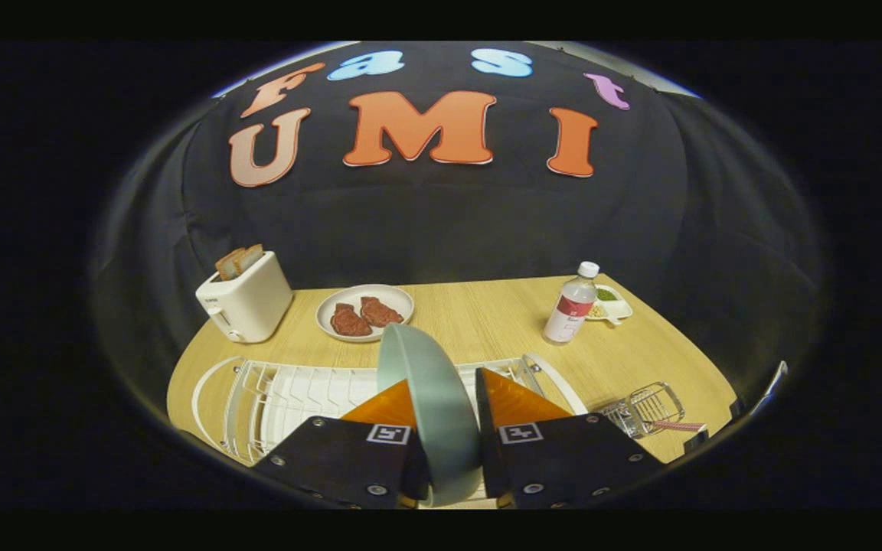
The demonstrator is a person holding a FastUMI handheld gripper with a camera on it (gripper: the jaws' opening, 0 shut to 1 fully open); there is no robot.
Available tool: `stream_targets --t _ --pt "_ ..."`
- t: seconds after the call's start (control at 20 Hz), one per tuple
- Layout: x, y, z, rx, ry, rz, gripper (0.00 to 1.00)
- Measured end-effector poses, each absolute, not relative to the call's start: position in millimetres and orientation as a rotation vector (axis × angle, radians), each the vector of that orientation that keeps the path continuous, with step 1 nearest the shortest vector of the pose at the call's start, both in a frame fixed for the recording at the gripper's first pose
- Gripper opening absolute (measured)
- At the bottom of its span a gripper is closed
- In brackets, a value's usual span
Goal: Take the plate from the dish rack, then take the spoon from the basket and place it into the plate.
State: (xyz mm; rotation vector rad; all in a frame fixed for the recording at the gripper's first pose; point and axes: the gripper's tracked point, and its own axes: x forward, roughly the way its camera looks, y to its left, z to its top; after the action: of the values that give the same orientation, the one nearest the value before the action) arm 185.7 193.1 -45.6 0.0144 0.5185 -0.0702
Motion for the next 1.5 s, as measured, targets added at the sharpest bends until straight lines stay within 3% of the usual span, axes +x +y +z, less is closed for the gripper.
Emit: stream_targets --t 0.7,0.85,1.2,1.5 --pt "99 140 -19 0.176 0.495 0.029 0.26" --pt "62 133 -37 0.281 0.53 0.077 0.21" --pt "-13 102 -104 0.476 0.58 0.102 0.21" --pt "-35 100 -160 0.66 0.596 0.093 0.21"
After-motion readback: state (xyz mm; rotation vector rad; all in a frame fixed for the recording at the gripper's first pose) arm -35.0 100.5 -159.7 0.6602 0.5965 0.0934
